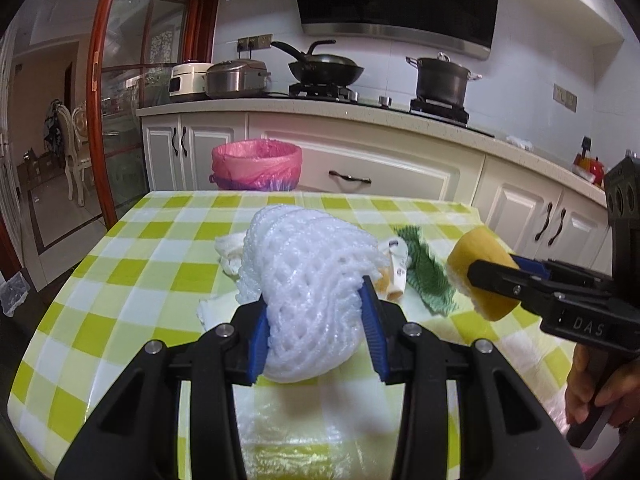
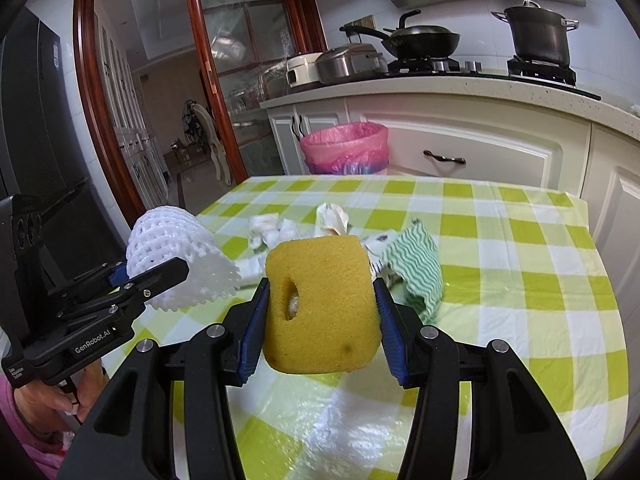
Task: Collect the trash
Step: 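Carry the foam net and yellow sponge with both tools to the pink bin, then open both tools over the pink bin, dropping the net and sponge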
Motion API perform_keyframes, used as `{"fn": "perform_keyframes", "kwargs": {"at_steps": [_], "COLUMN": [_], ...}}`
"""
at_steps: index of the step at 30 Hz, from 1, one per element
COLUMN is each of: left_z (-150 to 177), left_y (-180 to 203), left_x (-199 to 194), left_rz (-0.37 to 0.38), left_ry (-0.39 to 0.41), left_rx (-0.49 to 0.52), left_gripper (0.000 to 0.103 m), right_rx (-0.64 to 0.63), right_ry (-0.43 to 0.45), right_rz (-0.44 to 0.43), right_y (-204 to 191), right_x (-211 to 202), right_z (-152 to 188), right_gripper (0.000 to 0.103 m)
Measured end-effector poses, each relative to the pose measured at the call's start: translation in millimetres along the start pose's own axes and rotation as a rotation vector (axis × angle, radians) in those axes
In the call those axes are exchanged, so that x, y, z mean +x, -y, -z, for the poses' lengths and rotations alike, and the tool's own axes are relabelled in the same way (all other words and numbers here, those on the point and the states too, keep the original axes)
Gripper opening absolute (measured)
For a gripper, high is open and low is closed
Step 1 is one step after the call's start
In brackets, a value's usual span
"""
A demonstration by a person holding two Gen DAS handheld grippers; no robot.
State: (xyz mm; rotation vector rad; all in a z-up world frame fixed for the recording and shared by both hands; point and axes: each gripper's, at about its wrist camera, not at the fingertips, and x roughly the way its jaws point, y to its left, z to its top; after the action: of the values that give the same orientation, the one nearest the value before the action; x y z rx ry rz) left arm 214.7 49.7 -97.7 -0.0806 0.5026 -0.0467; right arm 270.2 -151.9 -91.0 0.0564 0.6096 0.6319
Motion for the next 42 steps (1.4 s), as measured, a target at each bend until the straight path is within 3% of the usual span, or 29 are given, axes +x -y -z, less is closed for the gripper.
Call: {"fn": "perform_keyframes", "kwargs": {"at_steps": [11, 20, 31, 42], "left_z": [-43.7, -72.4, -124.0, -190.8], "left_y": [-3.9, -18.8, -50.2, -92.8], "left_x": [1.3, 30.7, 99.3, 193.5], "left_rz": [-0.017, -0.049, -0.081, -0.090], "left_ry": [0.114, 0.147, 0.165, 0.177], "left_rx": [-0.019, -0.016, -0.014, -0.015], "left_gripper": [0.040, 0.040, 0.040, 0.040], "right_rx": [-0.007, -0.036, -0.057, -0.103], "right_ry": [0.112, 0.149, 0.170, 0.177], "right_rz": [-0.030, -0.040, -0.044, -0.041], "right_y": [-7.1, -3.4, 13.3, 39.0], "right_x": [5.7, 37.1, 110.4, 201.4], "right_z": [-42.9, -79.9, -145.1, -225.5], "right_gripper": [0.049, 0.049, 0.049, 0.049]}}
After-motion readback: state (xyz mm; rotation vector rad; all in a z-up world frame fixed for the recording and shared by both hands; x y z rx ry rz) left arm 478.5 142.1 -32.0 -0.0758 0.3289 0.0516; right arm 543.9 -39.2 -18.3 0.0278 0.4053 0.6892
